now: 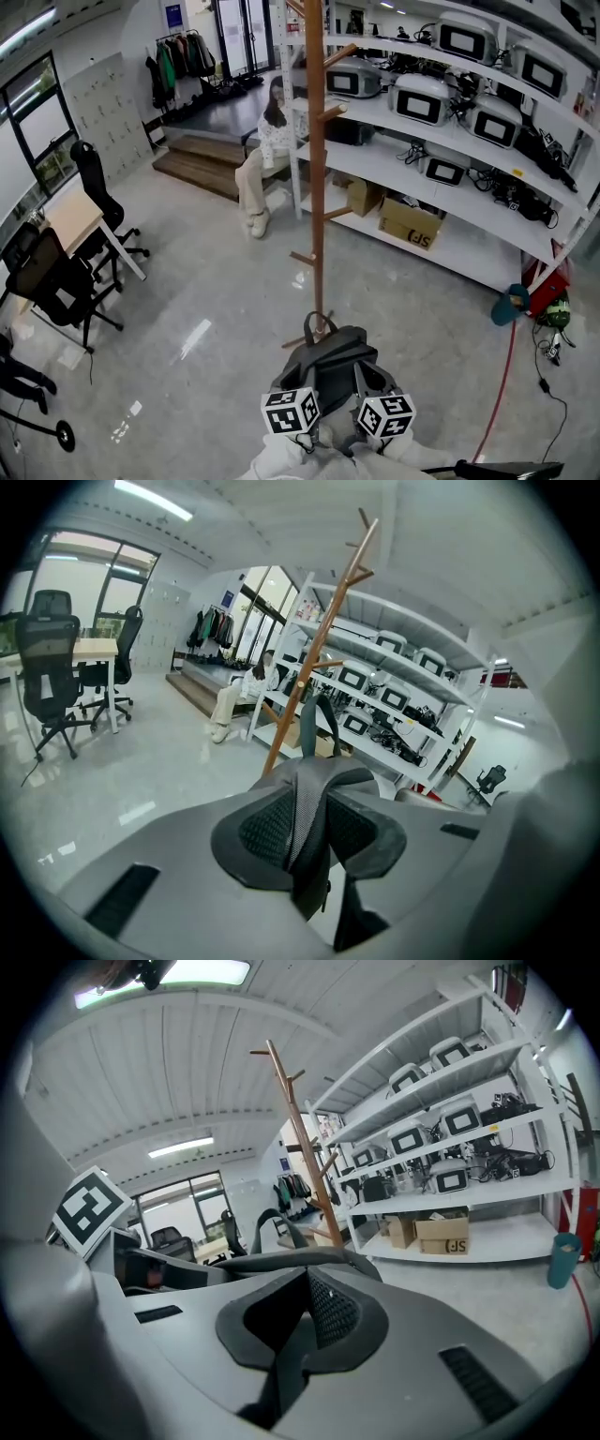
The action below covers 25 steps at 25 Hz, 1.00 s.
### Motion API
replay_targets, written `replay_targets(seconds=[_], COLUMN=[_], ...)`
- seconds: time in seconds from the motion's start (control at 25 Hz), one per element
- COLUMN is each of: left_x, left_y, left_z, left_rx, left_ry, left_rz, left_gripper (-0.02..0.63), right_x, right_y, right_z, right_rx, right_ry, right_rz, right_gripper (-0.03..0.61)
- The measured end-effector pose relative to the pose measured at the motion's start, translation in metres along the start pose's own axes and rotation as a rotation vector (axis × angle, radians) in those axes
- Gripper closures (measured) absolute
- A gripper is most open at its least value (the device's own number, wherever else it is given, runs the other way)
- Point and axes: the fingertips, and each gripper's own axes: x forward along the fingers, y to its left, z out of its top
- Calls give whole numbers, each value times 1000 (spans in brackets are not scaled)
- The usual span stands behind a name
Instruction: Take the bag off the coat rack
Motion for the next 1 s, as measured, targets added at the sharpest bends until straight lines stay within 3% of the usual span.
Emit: replay_targets(seconds=[0.56, 1.0], left_x=[-38, -56], left_y=[-17, -39], left_z=[-34, -52], left_rx=[-23, 1], left_ry=[-61, -79], left_rz=[94, 90], left_gripper=[529, 529], right_x=[-42, -65], right_y=[1, 4], right_z=[-6, -9], right_rx=[-86, -133], right_ry=[24, 36], right_rz=[51, 76], right_gripper=[568, 568])
